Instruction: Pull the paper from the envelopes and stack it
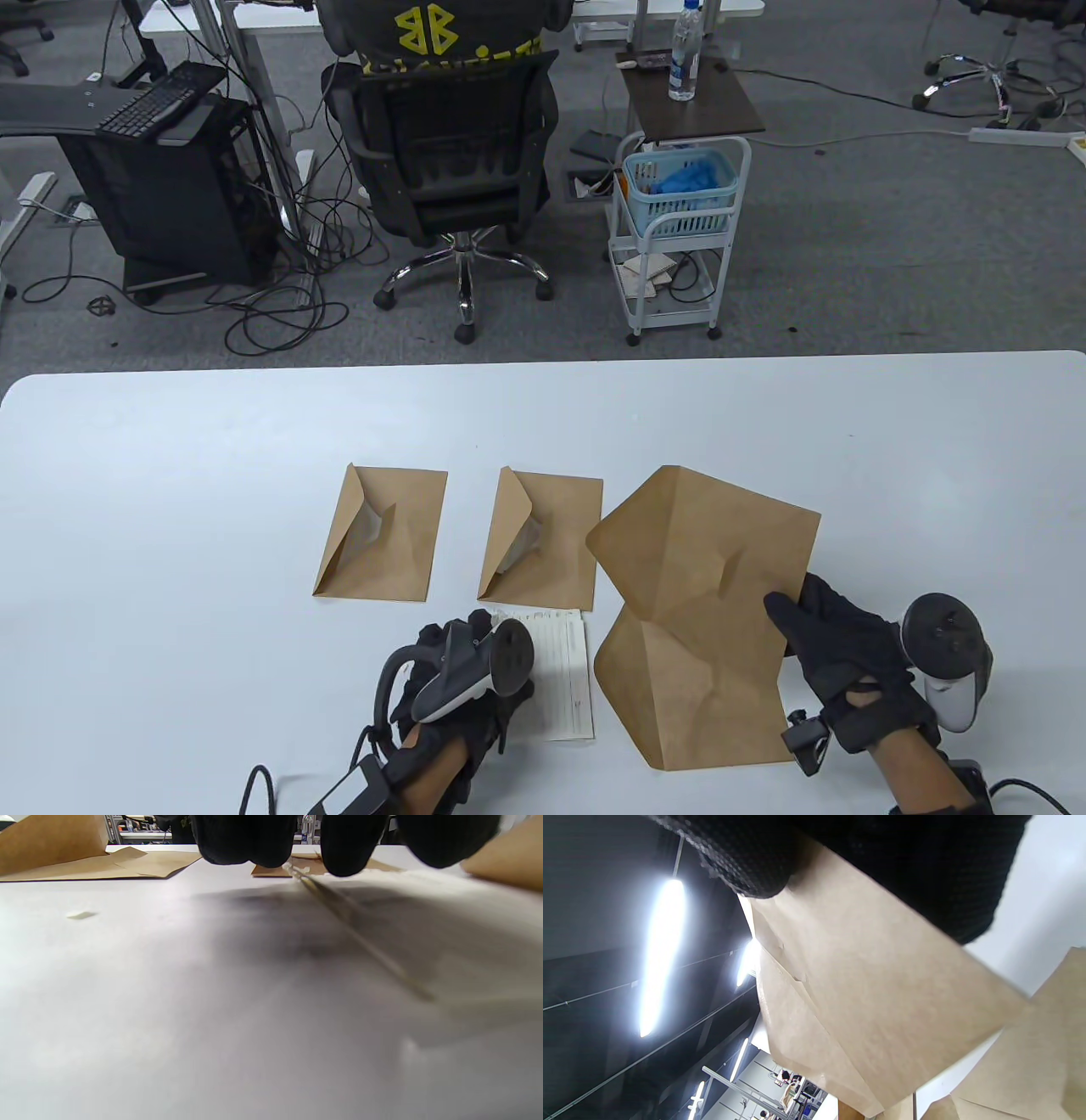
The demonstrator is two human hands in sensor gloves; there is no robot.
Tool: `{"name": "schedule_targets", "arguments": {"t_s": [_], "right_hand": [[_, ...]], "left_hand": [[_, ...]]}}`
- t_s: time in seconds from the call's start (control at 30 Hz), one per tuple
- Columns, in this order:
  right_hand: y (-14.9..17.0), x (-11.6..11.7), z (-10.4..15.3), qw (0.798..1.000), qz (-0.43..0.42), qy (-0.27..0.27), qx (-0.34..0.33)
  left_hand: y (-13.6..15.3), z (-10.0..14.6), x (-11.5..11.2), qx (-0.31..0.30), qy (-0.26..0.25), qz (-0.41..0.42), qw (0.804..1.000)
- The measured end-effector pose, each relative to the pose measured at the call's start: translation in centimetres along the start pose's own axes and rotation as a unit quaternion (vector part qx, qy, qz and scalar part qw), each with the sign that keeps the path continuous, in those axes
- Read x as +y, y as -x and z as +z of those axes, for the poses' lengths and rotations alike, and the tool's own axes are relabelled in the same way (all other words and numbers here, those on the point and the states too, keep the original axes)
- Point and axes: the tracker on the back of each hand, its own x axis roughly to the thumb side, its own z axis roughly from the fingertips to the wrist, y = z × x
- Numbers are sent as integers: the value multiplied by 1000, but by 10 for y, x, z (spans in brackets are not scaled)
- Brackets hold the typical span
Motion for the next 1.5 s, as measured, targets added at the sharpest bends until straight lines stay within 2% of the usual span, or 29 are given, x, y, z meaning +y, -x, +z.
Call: {"name": "schedule_targets", "arguments": {"t_s": [0.13, 0.3, 0.4, 0.53, 0.8, 0.93, 1.0, 1.4, 1.5], "right_hand": [[-1, 0, 0, 1000, -6, -2, 3], [-1, 0, 0, 1000, -8, -7, 11], [-1, 1, 0, 1000, -8, -10, 14], [-1, 1, -1, 999, -17, -20, 19], [3, -2, -3, 998, -26, -42, 46], [7, -4, -5, 996, -33, -53, 70], [11, -3, -6, 993, -24, -75, 88], [24, 30, -5, 978, 85, -136, 133], [28, 41, -4, 967, 157, -144, 138]], "left_hand": [[6, 6, 18, -6, -52, -5, 999], [24, 18, 38, -3, -159, -16, 987], [34, 23, 39, 3, -197, -21, 980], [44, 26, 34, 8, -219, -37, 975], [47, 24, 10, 10, -199, -48, 979], [42, 24, 5, 6, -194, -60, 979], [39, 25, 3, 2, -194, -63, 979], [36, 26, 1, 3, -184, -65, 981], [35, 26, -1, 1, -177, -67, 982]]}}
